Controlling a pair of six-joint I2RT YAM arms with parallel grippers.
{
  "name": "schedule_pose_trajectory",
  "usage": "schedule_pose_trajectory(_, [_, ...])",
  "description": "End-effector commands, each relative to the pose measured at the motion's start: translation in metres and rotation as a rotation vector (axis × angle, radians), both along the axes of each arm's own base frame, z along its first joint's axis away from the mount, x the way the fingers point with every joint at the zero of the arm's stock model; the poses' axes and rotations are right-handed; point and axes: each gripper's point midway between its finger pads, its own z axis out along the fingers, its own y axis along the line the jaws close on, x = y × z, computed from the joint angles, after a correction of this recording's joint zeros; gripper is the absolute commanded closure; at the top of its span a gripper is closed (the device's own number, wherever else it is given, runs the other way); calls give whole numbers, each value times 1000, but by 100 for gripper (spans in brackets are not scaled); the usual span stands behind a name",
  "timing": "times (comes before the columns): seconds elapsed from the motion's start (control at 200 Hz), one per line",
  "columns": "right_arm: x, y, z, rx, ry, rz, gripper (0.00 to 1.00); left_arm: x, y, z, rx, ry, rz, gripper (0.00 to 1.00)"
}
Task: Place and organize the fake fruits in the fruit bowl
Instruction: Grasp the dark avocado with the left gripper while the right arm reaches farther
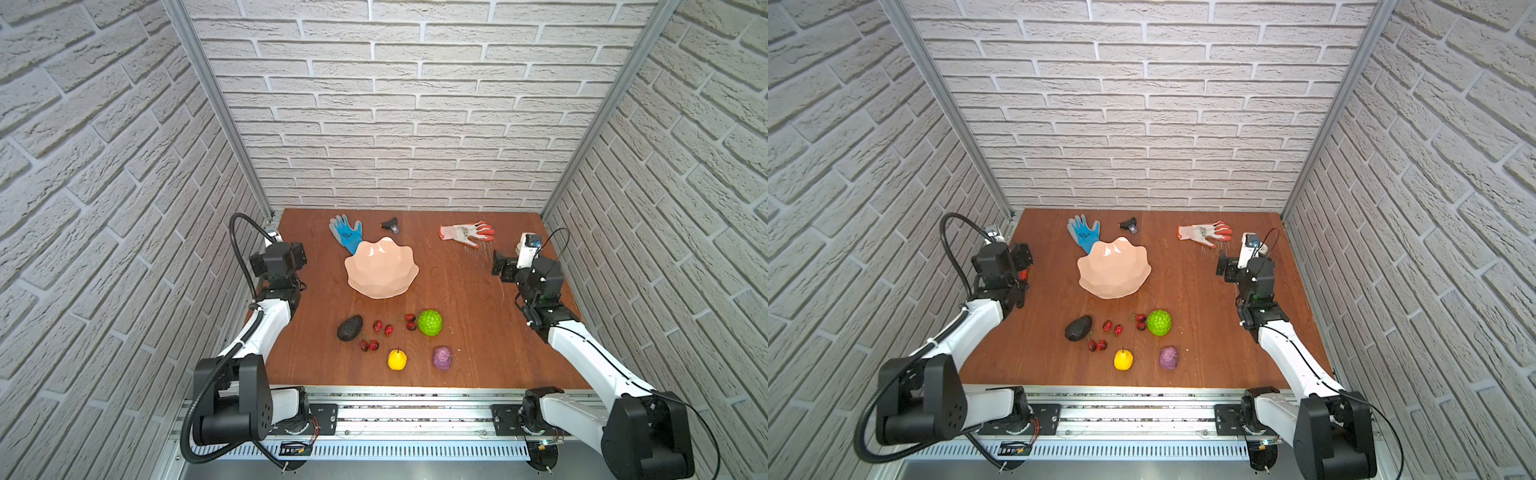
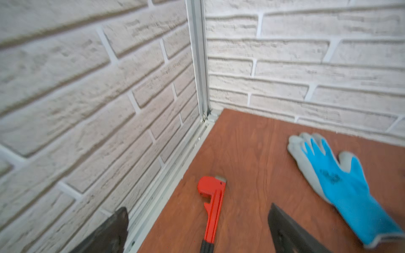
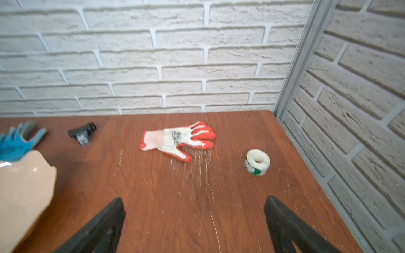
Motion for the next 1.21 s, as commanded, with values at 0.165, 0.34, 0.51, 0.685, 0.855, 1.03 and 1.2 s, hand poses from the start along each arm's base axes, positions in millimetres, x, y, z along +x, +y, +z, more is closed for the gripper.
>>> schedule_pose_trajectory(0.165, [-22,50,-3,140,215,163,3,-77,-64,-60,-279,451,-70,2])
schedule_pose_trajectory(0.34, [-19,96,5,74,258,295,3,-113,-120,-71,-321,623,-230,2])
schedule_pose_trajectory(0.51, [-5,131,-2,60,286,390,4,-141,-159,-87,-387,762,-316,3])
schedule_pose_trajectory(0.685, [7,165,-17,92,330,488,5,-161,-193,-124,-361,907,-444,6])
schedule_pose_trajectory(0.855, [13,185,-23,109,340,534,5,-160,-205,-141,-311,955,-490,8])
schedule_pose_trajectory(1.03, [14,196,-26,126,343,557,6,-154,-205,-162,-251,997,-500,8])
schedule_pose_trajectory(1.2, [12,201,-29,127,354,569,7,-147,-211,-179,-239,1028,-518,8])
